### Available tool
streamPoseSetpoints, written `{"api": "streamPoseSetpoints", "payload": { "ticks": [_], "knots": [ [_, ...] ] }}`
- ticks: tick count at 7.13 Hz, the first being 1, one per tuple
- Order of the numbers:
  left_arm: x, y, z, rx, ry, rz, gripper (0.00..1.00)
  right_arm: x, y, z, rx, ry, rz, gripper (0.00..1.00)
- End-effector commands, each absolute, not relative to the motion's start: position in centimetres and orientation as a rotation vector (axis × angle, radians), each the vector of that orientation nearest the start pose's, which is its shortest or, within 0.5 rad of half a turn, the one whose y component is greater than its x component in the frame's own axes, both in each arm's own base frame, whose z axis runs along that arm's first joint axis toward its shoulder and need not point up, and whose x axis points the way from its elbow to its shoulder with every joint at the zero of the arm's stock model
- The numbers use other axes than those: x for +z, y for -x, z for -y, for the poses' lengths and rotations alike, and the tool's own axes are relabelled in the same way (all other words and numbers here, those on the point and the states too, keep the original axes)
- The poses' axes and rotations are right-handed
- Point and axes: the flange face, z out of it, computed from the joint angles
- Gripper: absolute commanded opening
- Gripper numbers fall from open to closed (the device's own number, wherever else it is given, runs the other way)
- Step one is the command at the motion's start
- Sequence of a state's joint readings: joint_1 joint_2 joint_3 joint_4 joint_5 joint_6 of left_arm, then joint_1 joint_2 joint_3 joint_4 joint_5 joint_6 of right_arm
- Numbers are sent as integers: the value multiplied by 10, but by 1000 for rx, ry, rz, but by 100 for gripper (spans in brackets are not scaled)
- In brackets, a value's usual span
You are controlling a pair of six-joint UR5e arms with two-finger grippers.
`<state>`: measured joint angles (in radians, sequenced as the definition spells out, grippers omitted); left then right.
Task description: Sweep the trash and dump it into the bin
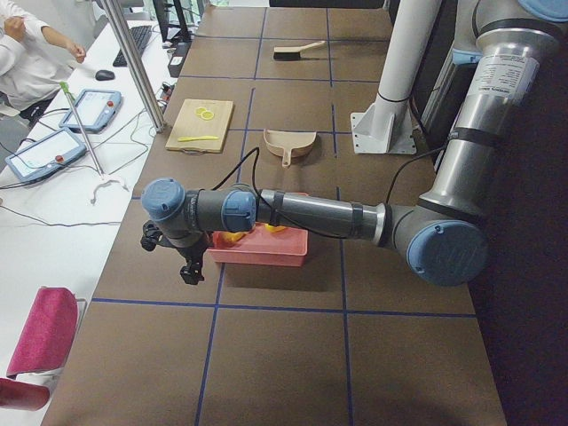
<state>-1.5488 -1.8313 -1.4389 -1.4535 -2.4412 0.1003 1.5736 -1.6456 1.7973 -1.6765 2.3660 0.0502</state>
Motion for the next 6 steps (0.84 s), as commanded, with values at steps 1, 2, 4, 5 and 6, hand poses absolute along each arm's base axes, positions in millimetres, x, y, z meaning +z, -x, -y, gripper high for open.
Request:
{"api": "streamPoseSetpoints", "payload": {
  "ticks": [1, 2, 4, 5, 6],
  "knots": [
    [584, 45, 597, 134, -86, -863, 100, 595, -66, 459, 23, -31, 797, 100],
    [607, 47, 582, 123, -59, -832, 100, 595, -66, 458, 23, -31, 797, 100],
    [614, 44, 582, 144, -65, -749, 100, 593, -66, 458, 21, -39, 789, 100],
    [615, 44, 582, 143, -63, -751, 100, 594, -66, 458, 15, -42, 787, 100],
    [616, 42, 582, 147, -61, -751, 100, 597, -66, 457, 21, -39, 789, 100]
  ]
}}
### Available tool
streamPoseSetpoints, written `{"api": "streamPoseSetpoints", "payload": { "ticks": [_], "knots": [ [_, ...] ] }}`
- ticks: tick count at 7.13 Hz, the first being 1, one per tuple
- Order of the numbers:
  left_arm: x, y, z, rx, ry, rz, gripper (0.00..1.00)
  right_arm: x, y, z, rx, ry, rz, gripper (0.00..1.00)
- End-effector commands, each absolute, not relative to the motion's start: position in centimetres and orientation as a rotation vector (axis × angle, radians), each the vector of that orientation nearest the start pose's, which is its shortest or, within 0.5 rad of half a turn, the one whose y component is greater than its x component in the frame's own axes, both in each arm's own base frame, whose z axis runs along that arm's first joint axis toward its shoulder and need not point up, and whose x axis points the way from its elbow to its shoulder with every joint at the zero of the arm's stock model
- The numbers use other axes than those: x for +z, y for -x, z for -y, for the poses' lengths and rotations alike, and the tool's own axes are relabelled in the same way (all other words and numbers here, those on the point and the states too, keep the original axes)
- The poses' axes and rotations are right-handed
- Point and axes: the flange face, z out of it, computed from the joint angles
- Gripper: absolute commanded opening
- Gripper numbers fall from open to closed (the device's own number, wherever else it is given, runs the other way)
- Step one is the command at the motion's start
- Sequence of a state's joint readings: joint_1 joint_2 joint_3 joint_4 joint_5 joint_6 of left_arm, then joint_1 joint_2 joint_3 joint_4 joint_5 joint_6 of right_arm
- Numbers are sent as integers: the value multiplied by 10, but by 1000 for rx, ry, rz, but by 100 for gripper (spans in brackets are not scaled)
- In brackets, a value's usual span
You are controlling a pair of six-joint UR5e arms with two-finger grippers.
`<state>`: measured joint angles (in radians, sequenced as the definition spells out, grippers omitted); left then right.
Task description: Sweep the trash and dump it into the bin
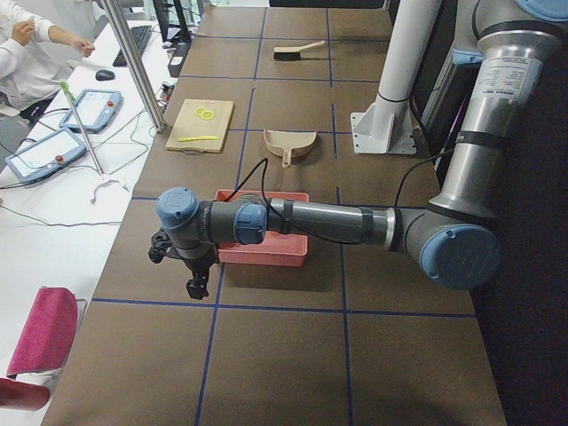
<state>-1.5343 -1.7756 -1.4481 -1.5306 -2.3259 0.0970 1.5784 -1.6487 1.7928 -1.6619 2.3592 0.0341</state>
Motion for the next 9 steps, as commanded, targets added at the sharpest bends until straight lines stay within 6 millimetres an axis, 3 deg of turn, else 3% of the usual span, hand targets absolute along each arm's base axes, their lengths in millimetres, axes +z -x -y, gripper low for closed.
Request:
{"api": "streamPoseSetpoints", "payload": {
  "ticks": [1, 9],
  "knots": [
    [616, 36, 584, 159, -62, -747, 100, 600, -66, 454, 30, -32, 788, 100],
    [600, 23, 593, 191, -88, -753, 100, 601, -65, 457, 33, -30, 789, 100]
  ]
}}
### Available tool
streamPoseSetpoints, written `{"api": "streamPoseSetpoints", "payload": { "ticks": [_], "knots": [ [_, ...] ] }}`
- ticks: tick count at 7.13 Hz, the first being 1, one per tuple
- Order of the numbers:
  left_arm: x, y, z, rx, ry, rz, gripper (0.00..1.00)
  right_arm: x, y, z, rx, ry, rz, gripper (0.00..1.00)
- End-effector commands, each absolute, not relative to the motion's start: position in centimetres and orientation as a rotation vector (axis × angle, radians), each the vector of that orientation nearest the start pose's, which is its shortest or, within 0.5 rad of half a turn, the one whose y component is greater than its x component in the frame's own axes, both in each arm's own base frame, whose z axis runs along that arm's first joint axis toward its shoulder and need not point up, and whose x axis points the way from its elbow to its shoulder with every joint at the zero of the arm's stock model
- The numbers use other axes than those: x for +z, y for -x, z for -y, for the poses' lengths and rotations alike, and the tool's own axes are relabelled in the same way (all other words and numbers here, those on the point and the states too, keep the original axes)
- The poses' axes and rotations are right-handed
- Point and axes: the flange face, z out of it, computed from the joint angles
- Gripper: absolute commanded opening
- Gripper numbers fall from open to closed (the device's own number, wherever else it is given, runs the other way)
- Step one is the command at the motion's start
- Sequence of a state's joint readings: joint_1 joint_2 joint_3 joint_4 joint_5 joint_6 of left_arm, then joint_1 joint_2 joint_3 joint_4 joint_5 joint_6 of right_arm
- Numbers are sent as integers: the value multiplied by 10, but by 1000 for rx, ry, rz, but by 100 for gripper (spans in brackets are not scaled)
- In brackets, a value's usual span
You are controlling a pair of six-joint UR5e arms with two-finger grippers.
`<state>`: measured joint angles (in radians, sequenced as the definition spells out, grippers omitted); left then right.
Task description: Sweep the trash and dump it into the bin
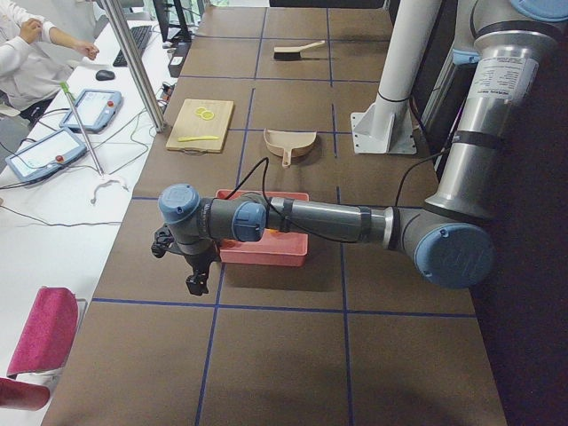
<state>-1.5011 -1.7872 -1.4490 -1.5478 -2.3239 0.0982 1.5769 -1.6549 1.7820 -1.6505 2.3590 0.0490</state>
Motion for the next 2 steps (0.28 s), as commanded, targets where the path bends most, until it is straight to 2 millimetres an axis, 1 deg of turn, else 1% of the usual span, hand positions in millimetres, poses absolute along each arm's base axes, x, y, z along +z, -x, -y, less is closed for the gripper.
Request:
{"api": "streamPoseSetpoints", "payload": {
  "ticks": [1, 2],
  "knots": [
    [591, 23, 593, 199, -107, -752, 100, 595, -65, 458, 30, -40, 791, 100],
    [580, 23, 593, 207, -127, -752, 100, 592, -65, 459, 26, -47, 791, 100]
  ]
}}
